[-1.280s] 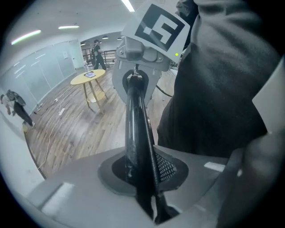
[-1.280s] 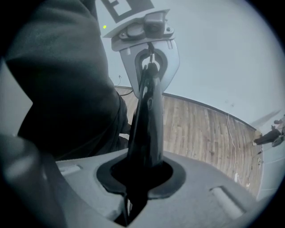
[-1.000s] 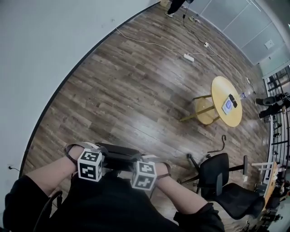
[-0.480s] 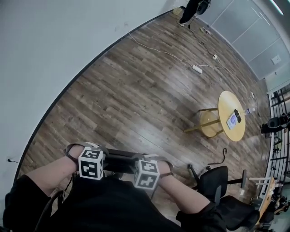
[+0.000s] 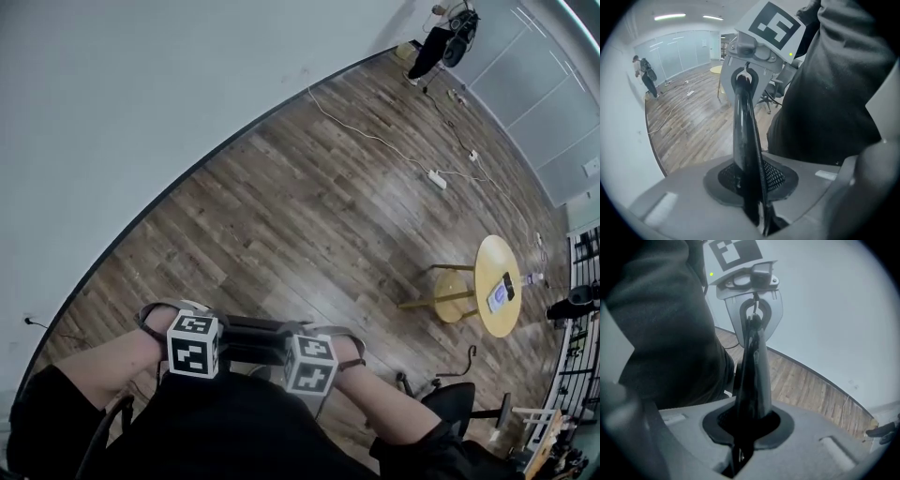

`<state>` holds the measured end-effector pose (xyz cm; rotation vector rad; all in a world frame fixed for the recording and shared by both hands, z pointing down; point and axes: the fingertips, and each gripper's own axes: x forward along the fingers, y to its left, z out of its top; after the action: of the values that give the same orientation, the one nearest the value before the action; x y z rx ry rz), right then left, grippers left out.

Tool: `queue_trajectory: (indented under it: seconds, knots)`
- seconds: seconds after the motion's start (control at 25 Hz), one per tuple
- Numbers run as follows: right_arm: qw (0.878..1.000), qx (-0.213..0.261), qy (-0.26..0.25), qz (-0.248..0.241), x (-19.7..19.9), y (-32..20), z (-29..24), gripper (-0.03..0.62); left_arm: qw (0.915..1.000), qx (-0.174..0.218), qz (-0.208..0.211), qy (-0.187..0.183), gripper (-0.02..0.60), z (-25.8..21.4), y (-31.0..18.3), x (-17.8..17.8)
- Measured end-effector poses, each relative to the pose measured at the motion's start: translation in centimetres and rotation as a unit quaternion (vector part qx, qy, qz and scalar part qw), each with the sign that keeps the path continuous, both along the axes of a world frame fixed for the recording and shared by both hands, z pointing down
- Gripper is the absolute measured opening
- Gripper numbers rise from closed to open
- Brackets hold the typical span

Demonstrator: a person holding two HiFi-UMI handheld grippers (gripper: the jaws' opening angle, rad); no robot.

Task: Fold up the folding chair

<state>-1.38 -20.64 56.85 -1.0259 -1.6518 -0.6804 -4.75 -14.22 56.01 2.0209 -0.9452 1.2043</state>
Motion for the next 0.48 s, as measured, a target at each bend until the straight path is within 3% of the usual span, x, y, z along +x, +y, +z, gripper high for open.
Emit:
queue_trajectory:
  seconds: [0.48]
  knots:
    - [0.995, 0.008, -0.021, -0.095, -14.3, 5.9, -1.4, 0.04, 0.9952, -0.002, -0.094, -0.025, 0.067, -1.5, 6.6, -12.9]
